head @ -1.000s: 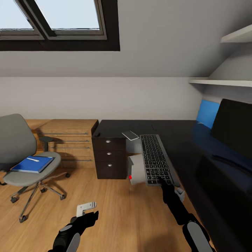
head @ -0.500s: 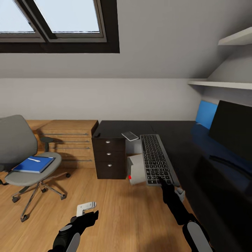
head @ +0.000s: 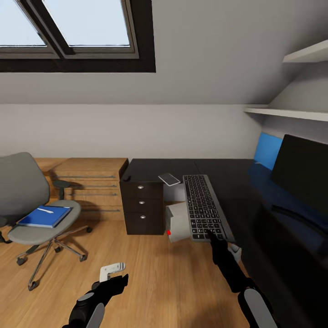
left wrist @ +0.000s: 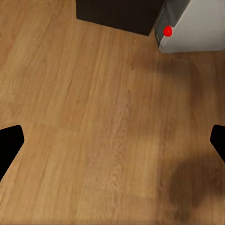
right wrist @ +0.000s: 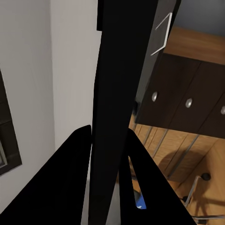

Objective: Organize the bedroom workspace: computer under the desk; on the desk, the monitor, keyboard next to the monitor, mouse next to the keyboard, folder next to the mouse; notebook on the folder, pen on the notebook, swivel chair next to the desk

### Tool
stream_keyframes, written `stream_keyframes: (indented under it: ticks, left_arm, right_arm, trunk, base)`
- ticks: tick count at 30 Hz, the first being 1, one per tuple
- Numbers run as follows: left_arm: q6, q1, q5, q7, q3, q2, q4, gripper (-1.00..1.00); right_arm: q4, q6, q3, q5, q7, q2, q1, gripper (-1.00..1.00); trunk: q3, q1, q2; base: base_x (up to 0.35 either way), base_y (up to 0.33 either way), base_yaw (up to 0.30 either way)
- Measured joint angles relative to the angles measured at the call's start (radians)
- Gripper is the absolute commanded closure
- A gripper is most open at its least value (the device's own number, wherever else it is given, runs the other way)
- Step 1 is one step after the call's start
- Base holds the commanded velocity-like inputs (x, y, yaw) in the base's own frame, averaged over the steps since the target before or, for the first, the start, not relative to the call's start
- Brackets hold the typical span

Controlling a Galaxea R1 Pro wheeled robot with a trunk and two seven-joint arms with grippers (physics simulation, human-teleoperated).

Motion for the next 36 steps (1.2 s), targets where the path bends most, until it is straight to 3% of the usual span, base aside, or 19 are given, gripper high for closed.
stream_keyframes:
  ticks: [5,8,13,17,18,23,24,26,36]
  left_arm:
    - [-0.001,0.000,0.000,0.000,0.000,0.000,0.001,-1.00]
    - [-0.001,0.000,0.000,0.000,-0.001,-0.001,0.002,-1.00]
    - [-0.001,0.000,0.001,0.001,-0.001,-0.001,0.003,-1.00]
    - [-0.001,0.000,0.002,0.001,-0.002,-0.002,0.004,-1.00]
    - [-0.001,0.000,0.003,0.003,-0.003,-0.002,0.007,-1.00]
    - [-0.001,0.000,0.003,0.004,-0.004,-0.002,0.014,-1.00]
    - [-0.001,0.000,0.003,0.005,-0.004,-0.003,0.015,-1.00]
    - [-0.001,0.000,0.003,0.003,-0.005,-0.003,0.016,-1.00]
    - [-0.002,0.000,0.002,0.000,-0.006,-0.003,0.021,-1.00]
  right_arm:
    - [0.002,0.000,-0.005,-0.001,-0.001,-0.001,-0.001,1.00]
    - [0.004,-0.001,-0.013,-0.041,-0.006,-0.003,0.000,1.00]
    - [0.004,0.001,-0.015,-0.069,-0.024,-0.007,0.000,1.00]
    - [0.000,0.001,-0.018,-0.073,-0.095,-0.008,0.000,1.00]
    - [-0.001,0.002,-0.026,-0.072,-0.150,-0.011,0.000,1.00]
    - [-0.002,0.005,-0.044,-0.106,-0.165,-0.032,-0.001,1.00]
    - [0.011,0.006,-0.049,-0.143,-0.166,-0.058,-0.003,1.00]
    - [0.034,0.006,-0.050,-0.155,-0.166,-0.068,-0.004,1.00]
    - [0.039,0.006,-0.052,-0.170,-0.139,-0.075,-0.006,1.00]
  trunk:
    - [0.016,-0.019,0.035]
    - [0.025,-0.031,0.056]
    - [0.041,-0.050,0.091]
    - [0.053,-0.065,0.119]
    - [0.056,-0.069,0.126]
    - [0.072,-0.088,0.161]
    - [0.072,-0.088,0.161]
    - [0.072,-0.088,0.161]
    - [0.072,-0.088,0.161]
  base:
    - [0.000,0.000,0.000]
    - [0.000,0.000,0.000]
    - [0.000,0.000,0.000]
    - [0.000,0.000,0.000]
    - [0.000,0.000,0.000]
    - [0.000,0.000,0.000]
    - [0.000,0.000,0.000]
    - [0.000,0.000,0.000]
    - [0.000,0.000,0.000]
